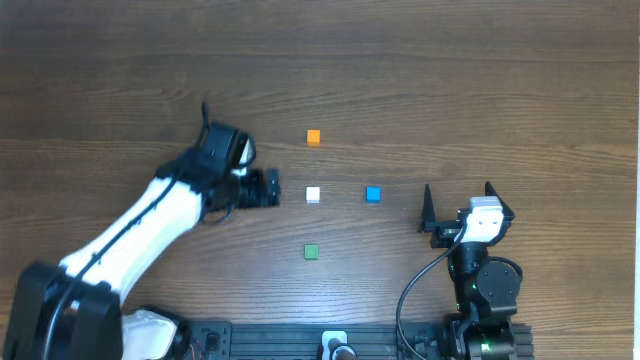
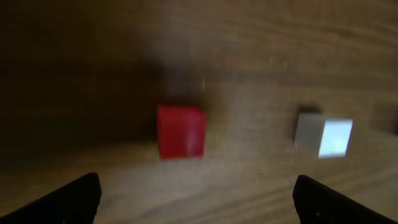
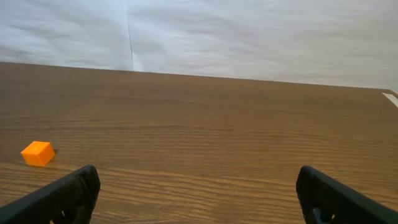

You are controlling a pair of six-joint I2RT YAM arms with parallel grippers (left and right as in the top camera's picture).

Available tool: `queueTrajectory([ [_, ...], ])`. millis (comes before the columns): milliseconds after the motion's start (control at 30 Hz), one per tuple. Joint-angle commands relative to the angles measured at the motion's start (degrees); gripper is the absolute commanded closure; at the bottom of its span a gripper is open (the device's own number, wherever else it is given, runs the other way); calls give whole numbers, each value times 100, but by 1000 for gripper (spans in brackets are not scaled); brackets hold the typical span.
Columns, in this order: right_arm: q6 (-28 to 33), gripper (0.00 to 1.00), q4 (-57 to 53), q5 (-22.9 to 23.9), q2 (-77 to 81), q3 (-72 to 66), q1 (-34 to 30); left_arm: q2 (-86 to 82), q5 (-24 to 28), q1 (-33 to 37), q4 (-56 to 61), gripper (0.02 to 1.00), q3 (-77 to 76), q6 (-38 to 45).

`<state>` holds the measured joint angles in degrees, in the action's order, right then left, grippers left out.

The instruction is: Stack Cubes

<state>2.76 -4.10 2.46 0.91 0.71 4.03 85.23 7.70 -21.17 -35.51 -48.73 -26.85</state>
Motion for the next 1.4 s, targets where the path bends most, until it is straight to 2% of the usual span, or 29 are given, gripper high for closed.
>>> queueTrajectory([
  [33,-55,7,0,-50,-63,-42,-24,597,-339,-26,-229,20,-721,-55],
  [467,-55,7,0,-50,-63,-42,-24,1517,-409,-103,-719,23,-1060,264],
  [667,-55,7,0,-50,-63,-42,-24,1604,-638,-306,-706,27,-1060,374],
  [967,-55,7,0,-50,-63,-42,-24,1615,-935,-385,-704,141,-1060,396],
  [1400,-55,9,0,-50,-63,-42,-24,1740,-970,-387,-695,358,-1060,389],
])
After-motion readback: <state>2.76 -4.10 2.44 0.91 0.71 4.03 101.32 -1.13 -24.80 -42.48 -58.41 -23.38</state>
